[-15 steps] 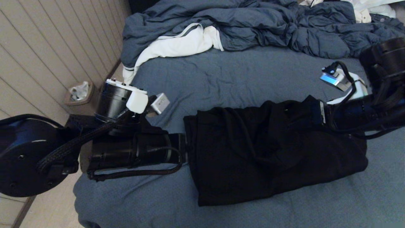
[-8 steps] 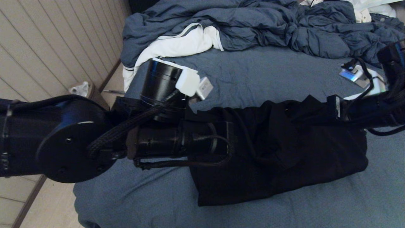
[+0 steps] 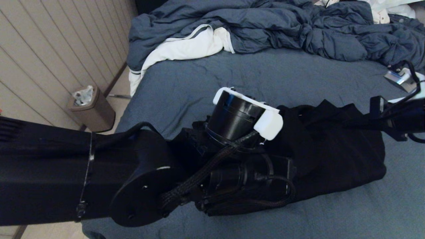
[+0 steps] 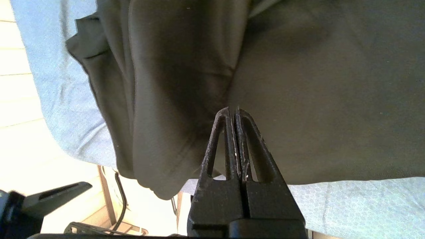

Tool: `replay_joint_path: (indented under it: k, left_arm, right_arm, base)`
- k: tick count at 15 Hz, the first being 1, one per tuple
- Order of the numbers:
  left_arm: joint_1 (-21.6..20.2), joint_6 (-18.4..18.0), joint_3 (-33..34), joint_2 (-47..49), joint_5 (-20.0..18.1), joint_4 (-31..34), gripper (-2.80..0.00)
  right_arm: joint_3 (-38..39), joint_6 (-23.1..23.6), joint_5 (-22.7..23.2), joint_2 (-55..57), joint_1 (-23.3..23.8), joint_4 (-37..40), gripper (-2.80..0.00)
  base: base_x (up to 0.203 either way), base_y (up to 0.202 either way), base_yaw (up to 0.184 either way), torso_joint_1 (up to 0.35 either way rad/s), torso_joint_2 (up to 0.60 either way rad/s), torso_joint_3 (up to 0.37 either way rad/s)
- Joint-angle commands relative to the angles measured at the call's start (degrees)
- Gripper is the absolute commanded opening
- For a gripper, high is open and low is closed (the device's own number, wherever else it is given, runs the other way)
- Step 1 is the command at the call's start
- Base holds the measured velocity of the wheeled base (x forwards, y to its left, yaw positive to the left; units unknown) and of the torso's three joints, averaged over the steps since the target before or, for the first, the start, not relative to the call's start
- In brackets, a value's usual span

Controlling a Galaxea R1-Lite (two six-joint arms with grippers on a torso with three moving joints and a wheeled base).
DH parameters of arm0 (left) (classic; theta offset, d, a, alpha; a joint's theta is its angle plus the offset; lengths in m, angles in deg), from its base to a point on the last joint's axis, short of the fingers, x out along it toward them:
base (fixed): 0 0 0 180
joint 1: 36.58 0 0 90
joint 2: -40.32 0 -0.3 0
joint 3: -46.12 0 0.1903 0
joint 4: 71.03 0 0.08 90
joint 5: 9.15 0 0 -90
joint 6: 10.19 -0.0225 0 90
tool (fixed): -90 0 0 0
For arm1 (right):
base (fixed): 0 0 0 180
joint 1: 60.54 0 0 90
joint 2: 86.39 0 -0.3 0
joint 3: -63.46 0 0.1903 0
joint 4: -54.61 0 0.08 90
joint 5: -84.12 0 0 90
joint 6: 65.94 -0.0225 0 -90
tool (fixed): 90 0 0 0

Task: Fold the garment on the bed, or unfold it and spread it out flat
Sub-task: Unfold the black sweatshirt

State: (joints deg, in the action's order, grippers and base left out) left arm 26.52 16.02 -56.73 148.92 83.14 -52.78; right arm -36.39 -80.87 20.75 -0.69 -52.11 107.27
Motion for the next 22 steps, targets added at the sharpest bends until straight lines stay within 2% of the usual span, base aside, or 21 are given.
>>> replay_joint_path:
  k: [1,4,6,7,9,12,18,20,21,22]
  left_arm:
    - [1.7,-1.1,-1.1,1.7,1.3,0.0,0.0]
    - [3.0,-1.8,-4.6,6.8,6.6,-0.1,0.0]
    - [3.3,-5.2,-5.8,9.3,11.8,-1.1,0.0]
    - [3.3,-7.1,-6.2,10.4,13.7,-3.6,0.0]
    - [4.1,-12.1,-6.5,11.5,15.1,-8.7,0.0]
    - [5.2,-15.0,-7.9,13.5,17.3,-10.7,0.0]
    - [5.4,-15.2,-9.8,18.7,17.7,-13.3,0.0]
    - [4.5,-15.2,-10.8,19.1,19.6,-15.1,0.0]
    - [4.2,-15.3,-11.0,19.3,20.4,-15.5,-2.8]
    - [4.1,-15.6,-10.9,19.5,20.7,-15.5,-2.8]
  right_arm:
    - [0.0,-0.1,0.3,0.1,0.3,0.1,-2.8]
    - [0.4,-0.2,0.4,0.0,0.4,0.0,-2.8]
    - [0.3,-0.1,0.6,0.1,1.0,-0.1,-2.8]
    - [0.2,-0.1,1.0,0.1,1.1,-0.1,-2.8]
    - [0.2,-0.2,1.4,0.2,1.1,-0.1,-2.8]
    - [0.2,-0.2,1.6,0.3,1.1,-0.1,-2.8]
    - [0.3,-0.2,1.6,0.5,1.1,-0.1,-2.8]
    - [0.1,-0.2,1.9,0.5,1.1,-0.1,-2.8]
    - [-0.1,-0.2,1.9,0.5,1.1,-0.1,-2.8]
    - [-0.2,-0.2,1.9,0.4,1.1,-0.1,-2.8]
  base:
    - [0.0,0.0,0.0,0.0,0.0,0.0]
    - [0.0,0.0,0.0,0.0,0.0,0.0]
    - [0.0,0.0,0.0,0.0,0.0,0.0]
    - [0.0,0.0,0.0,0.0,0.0,0.0]
    - [0.0,0.0,0.0,0.0,0.0,0.0]
    - [0.0,0.0,0.0,0.0,0.0,0.0]
    - [0.0,0.0,0.0,0.0,0.0,0.0]
    - [0.0,0.0,0.0,0.0,0.0,0.0]
    - [0.0,0.0,0.0,0.0,0.0,0.0]
    - [0.0,0.0,0.0,0.0,0.0,0.0]
